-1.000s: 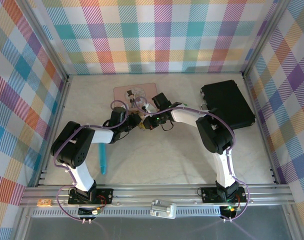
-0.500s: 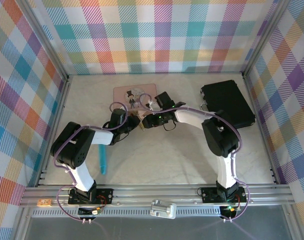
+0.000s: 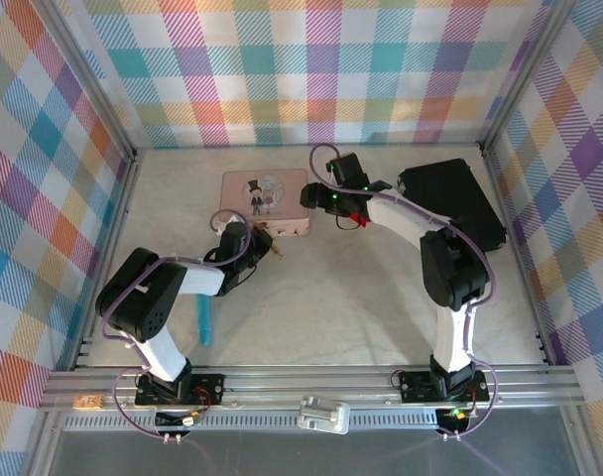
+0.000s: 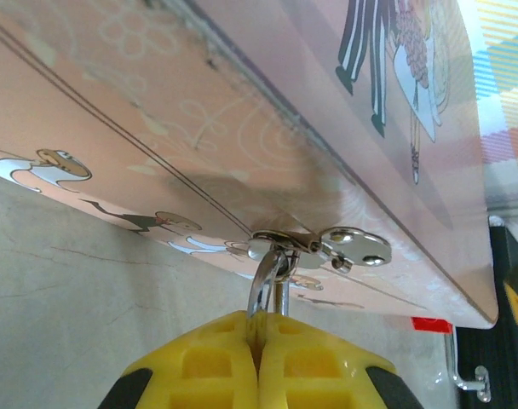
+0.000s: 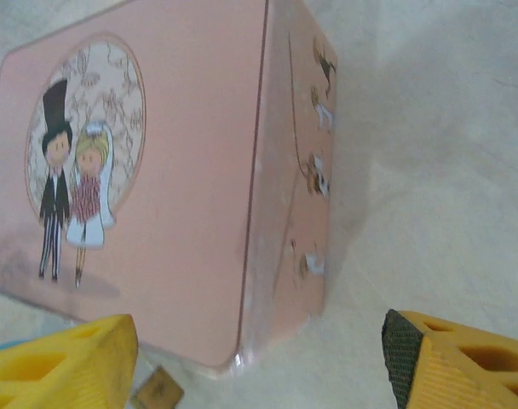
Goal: Unlock the padlock with the key
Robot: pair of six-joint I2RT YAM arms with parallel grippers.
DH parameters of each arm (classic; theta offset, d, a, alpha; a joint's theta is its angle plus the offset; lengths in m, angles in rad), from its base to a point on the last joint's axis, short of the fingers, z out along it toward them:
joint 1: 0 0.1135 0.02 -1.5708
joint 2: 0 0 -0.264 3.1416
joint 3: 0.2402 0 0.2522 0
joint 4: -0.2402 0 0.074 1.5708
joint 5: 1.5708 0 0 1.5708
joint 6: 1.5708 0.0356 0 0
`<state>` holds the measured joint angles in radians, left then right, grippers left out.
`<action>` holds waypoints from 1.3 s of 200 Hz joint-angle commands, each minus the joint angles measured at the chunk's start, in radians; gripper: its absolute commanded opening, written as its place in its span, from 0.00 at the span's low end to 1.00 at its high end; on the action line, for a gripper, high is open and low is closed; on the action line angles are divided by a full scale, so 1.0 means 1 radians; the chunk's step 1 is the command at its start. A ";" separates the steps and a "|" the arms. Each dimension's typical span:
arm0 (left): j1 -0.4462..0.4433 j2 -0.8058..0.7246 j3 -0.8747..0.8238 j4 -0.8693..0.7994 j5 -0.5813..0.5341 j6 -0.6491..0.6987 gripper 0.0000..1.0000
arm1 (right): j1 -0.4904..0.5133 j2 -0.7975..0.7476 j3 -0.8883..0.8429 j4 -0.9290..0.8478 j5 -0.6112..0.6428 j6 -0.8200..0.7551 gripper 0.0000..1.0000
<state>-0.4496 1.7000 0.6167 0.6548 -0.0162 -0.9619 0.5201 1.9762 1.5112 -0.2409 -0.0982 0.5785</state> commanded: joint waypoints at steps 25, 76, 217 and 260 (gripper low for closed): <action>-0.029 -0.052 -0.047 0.063 -0.178 -0.075 0.00 | 0.004 0.084 0.020 0.089 -0.007 0.136 0.71; -0.043 -0.047 -0.071 0.102 -0.305 -0.146 0.00 | 0.024 0.080 -0.070 0.134 0.022 0.228 0.64; -0.054 -0.033 -0.072 0.199 -0.439 -0.179 0.00 | 0.053 0.070 -0.061 0.257 -0.052 0.208 0.70; -0.055 -0.017 -0.086 0.232 -0.458 -0.176 0.00 | 0.067 0.146 0.008 0.244 -0.057 0.232 0.70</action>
<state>-0.4934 1.6768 0.5270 0.7788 -0.4358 -1.1522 0.5728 2.0720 1.4693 -0.0147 -0.1314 0.7895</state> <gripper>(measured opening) 0.051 0.702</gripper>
